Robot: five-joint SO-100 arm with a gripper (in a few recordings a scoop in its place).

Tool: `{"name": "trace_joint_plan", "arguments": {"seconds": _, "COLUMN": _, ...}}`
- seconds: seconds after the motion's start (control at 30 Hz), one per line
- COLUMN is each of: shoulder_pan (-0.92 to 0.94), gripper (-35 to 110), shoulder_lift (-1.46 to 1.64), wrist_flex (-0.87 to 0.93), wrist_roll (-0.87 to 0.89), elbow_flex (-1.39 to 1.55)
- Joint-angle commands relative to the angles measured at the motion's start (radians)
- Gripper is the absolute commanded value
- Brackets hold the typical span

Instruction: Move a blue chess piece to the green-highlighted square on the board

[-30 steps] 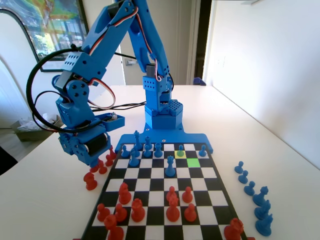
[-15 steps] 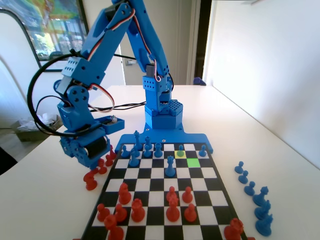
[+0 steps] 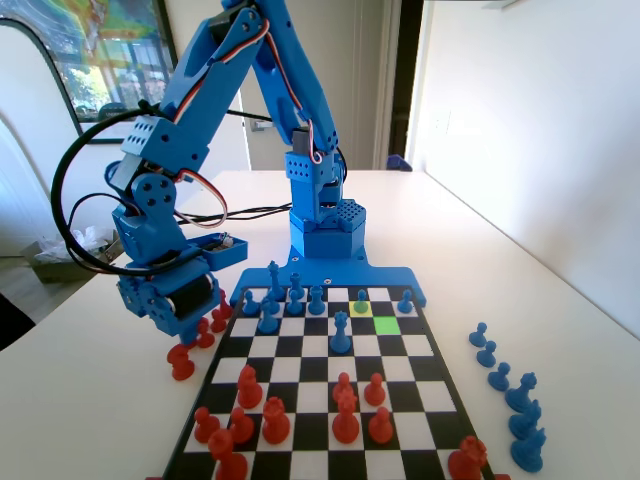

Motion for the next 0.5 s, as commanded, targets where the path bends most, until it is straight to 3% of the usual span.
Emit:
{"name": "trace_joint_plan", "arguments": {"seconds": 0.0, "shoulder_pan": 0.008, "gripper": 11, "shoulder_lift": 0.067, "wrist_flex": 0.11, "wrist_roll": -0.017, "elbow_flex": -0.089}}
{"name": "trace_joint_plan", "arguments": {"seconds": 0.47, "shoulder_pan": -0.101, "gripper": 4, "shoulder_lift": 0.37, "wrist_flex": 0.592, "wrist_roll": -0.017, "elbow_flex": -0.239}}
